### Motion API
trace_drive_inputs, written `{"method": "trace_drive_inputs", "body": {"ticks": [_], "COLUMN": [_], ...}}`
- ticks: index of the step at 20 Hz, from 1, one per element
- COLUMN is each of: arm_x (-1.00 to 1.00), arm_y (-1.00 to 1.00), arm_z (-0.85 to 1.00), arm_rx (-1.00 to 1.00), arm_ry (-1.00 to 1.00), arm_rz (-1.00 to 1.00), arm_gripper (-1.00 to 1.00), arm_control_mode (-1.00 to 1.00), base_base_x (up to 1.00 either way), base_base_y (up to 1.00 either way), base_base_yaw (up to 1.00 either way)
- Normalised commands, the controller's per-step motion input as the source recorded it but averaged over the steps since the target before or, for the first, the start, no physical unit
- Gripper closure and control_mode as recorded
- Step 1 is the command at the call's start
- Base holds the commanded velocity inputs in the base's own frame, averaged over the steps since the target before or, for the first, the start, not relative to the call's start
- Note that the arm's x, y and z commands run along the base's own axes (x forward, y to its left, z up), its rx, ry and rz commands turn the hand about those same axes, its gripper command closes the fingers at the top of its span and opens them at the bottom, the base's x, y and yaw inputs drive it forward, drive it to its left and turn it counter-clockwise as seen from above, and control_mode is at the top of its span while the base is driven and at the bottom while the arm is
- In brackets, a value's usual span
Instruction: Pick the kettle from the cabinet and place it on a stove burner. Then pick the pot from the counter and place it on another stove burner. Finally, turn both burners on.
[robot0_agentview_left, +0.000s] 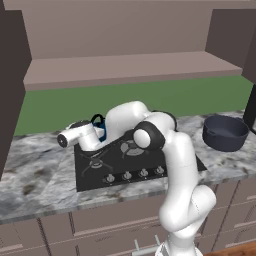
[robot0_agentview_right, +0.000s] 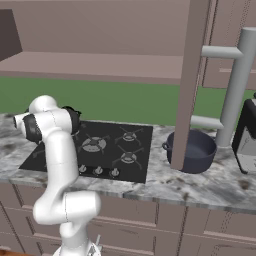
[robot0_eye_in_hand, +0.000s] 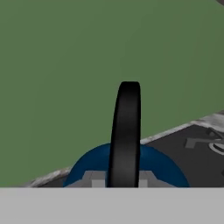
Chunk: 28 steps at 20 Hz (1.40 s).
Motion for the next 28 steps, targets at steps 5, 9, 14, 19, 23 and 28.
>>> {"method": "trace_drive_inputs", "body": {"ticks": [5, 9, 14, 19, 23, 28], "arm_x": [0.05, 0.00, 0.00, 0.00, 0.00, 0.00], "arm_y": [0.00, 0.00, 0.01, 0.05, 0.17, 0.19], "arm_z": [-0.15, -0.18, -0.22, -0.16, -0.11, -0.08], "arm_rx": [0.02, 0.00, 0.00, 0.00, 0.00, 0.00], "arm_ry": [-0.01, -0.01, -0.01, -0.03, -0.03, -0.01], "arm_rz": [0.00, 0.00, 0.00, 0.00, 0.00, 0.00], "arm_gripper": [-1.00, -1.00, -1.00, -1.00, -1.00, -1.00], "arm_control_mode": [-1.00, -1.00, -1.00, -1.00, -1.00, -1.00], "base_base_x": [0.00, 0.00, 0.00, 0.00, 0.00, 0.00], "base_base_y": [0.00, 0.00, 0.00, 0.00, 0.00, 0.00], "base_base_yaw": [0.00, 0.00, 0.00, 0.00, 0.00, 0.00]}}
